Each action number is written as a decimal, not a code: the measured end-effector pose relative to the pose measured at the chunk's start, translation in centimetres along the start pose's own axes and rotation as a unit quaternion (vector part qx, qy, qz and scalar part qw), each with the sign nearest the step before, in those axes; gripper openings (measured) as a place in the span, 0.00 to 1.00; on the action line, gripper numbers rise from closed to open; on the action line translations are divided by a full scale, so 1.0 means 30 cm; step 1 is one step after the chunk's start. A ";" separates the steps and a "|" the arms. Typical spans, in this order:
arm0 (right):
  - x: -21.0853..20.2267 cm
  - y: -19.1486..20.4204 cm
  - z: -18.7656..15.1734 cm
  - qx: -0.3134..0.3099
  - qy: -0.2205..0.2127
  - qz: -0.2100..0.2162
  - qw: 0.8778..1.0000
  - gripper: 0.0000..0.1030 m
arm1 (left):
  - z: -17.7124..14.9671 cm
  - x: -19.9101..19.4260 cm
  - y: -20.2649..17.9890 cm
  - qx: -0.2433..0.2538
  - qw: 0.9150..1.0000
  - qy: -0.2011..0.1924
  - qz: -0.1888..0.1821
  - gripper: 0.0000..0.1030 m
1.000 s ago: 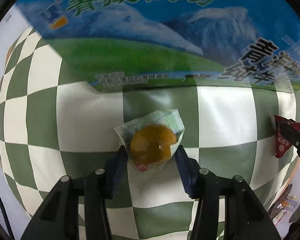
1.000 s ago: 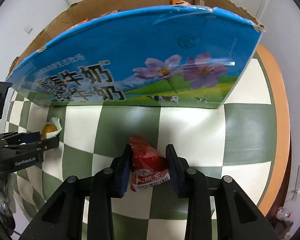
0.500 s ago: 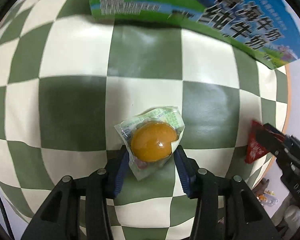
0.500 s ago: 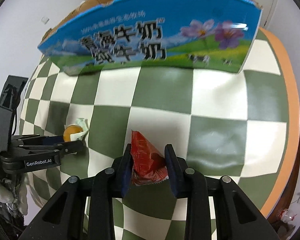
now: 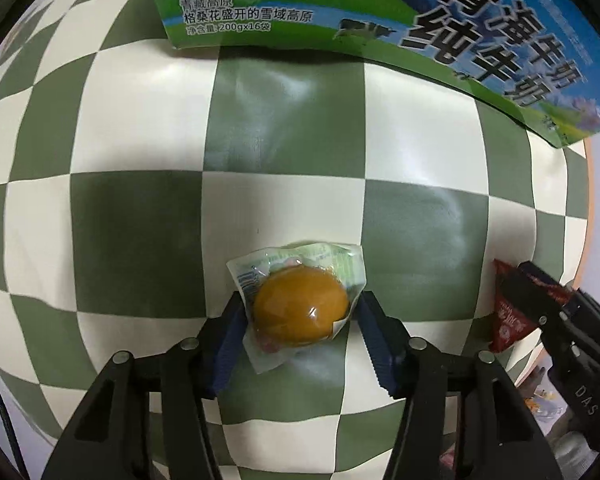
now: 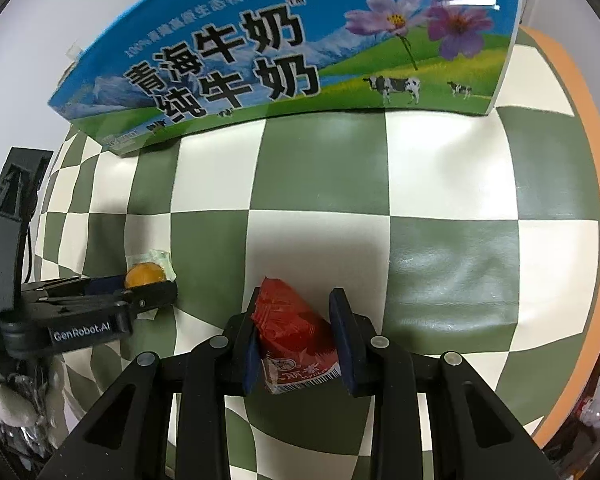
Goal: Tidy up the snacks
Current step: 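Grasp the red triangular packet with the right tool while the left tool grasps the yolk-egg packet, then carry the red packet with the right tool while the left tool carries the egg packet into the box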
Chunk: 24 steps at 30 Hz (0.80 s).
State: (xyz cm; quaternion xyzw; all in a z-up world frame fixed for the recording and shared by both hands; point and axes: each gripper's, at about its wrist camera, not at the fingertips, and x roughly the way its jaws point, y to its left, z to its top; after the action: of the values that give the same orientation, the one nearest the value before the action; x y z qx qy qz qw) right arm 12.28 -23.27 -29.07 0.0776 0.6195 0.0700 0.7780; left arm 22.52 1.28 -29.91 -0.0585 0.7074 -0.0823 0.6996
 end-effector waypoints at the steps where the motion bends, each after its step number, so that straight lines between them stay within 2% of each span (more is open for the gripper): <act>1: -0.005 0.002 -0.002 0.000 -0.003 0.001 1.000 0.32 | -0.010 -0.008 0.000 -0.006 1.000 -0.002 -0.002 0.50; 3: -0.027 -0.008 -0.008 0.006 -0.004 0.008 1.000 0.31 | -0.025 -0.021 -0.012 -0.010 1.000 -0.002 -0.007 0.47; 9: -0.164 -0.026 0.010 0.020 -0.034 0.044 0.998 0.30 | -0.013 -0.160 -0.037 -0.004 0.999 -0.025 -0.042 0.47; 15: -0.360 -0.032 0.125 0.024 -0.089 0.086 0.992 0.30 | 0.059 -0.426 -0.155 0.018 0.990 -0.084 -0.111 0.47; 19: -0.464 -0.042 0.251 0.017 -0.122 0.090 0.988 0.30 | 0.251 -0.610 -0.193 0.051 0.985 -0.124 -0.112 0.47; 22: -0.487 -0.041 0.382 0.010 -0.142 0.068 0.988 0.30 | 0.411 -0.643 -0.243 0.064 0.984 -0.148 -0.080 0.47; 24: -0.475 -0.065 0.480 0.008 -0.143 0.041 0.989 0.30 | 0.505 -0.631 -0.219 0.062 0.985 -0.146 -0.059 0.47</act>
State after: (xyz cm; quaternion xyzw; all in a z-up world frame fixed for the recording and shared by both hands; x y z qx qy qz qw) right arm 23.18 -28.59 -12.72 0.1182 0.4986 0.0846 0.8546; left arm 37.71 -1.92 -10.16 -0.0682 0.5861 -0.1582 0.7917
